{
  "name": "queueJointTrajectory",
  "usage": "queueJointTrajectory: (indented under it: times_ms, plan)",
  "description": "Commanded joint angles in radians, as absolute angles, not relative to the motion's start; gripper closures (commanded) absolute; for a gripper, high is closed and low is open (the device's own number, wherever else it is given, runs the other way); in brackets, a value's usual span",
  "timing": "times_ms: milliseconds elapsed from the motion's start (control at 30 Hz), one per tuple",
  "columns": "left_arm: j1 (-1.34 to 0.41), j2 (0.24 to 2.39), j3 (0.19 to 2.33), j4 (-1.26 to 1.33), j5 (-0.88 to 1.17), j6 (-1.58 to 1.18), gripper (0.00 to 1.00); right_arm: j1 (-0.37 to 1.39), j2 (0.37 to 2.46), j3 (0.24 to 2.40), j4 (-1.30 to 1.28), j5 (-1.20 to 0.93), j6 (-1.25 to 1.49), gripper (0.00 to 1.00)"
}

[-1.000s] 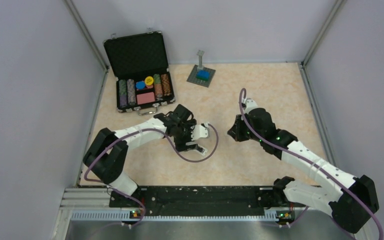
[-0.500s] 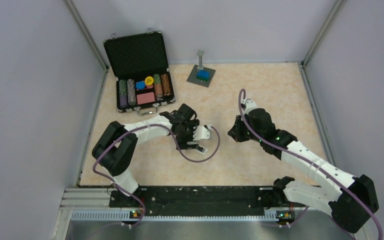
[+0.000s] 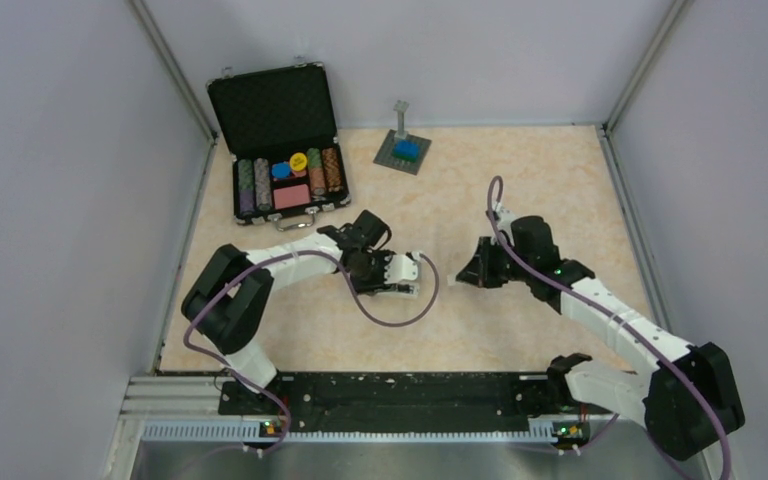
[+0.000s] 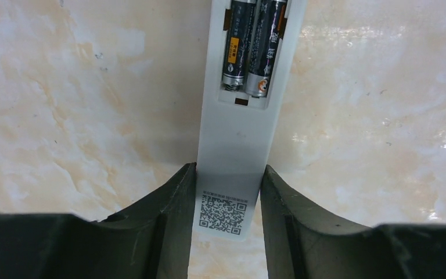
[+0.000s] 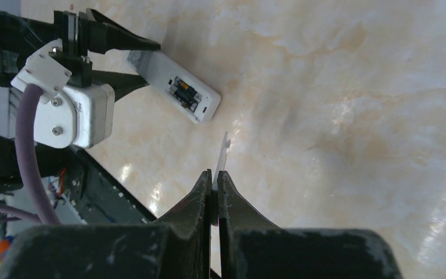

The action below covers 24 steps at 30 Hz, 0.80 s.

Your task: Load the batteries into the remote control

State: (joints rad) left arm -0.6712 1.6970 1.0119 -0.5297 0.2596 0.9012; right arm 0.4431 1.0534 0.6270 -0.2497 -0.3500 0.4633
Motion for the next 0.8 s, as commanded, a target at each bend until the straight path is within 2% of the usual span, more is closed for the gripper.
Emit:
queueJointTrajectory:
  times_ms: [0,133,467,767]
  plan:
    - [-0.683,1.619,0.947,-0.507,0.298,0.835,0.83,0.422,1.101,0.606,-0.129,-0.607,0.499,0.98]
    - [-0.699,1.562,0.91,-0.45,0.262,0.789,1.0,0.42,1.152,0.625,-0.093,-0.705,0.524,0.98]
    - [-0.767,1.423,0.846,-0.338,0.25,0.667,1.0,0.42,1.226,0.636,-0.009,-0.84,0.673,0.99]
    - [-0.784,1.317,0.844,-0.308,0.263,0.606,1.0,0.421,1.192,0.673,0.059,-0.868,0.762,0.99]
